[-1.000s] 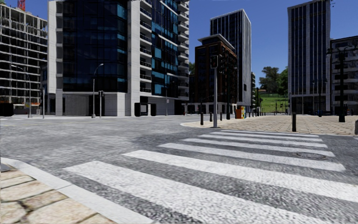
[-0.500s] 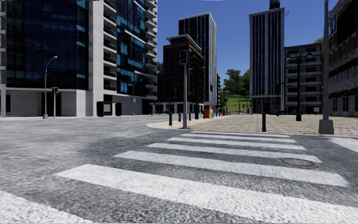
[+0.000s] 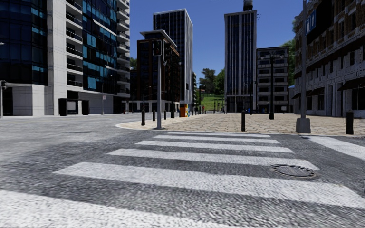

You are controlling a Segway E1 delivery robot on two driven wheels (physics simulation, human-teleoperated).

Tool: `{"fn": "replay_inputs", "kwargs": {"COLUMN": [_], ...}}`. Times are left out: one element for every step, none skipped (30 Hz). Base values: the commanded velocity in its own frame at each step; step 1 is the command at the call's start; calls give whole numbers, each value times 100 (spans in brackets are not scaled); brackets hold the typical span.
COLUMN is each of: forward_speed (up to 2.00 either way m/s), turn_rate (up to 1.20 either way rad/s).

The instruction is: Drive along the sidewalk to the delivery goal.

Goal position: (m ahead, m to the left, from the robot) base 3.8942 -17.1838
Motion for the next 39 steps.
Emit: {"fn": "replay_inputs", "kwargs": {"forward_speed": [127,126,125,123,123,123,123,122,122,122,122,122,122,122,122,122,122,122,122,122,122,122,122,200,200,200,200,200,200,200,200,200,200,200,200,200,200,200,200], "turn_rate": [-52,-52,-52,-52,-52,-52,-52,-52,-52,-52,-50,-50,-43,-37,-15,0,0,0,0,0,0,0,0,0,0,0,0,0,0,0,0,0,0,0,0,0,0,0,0]}}
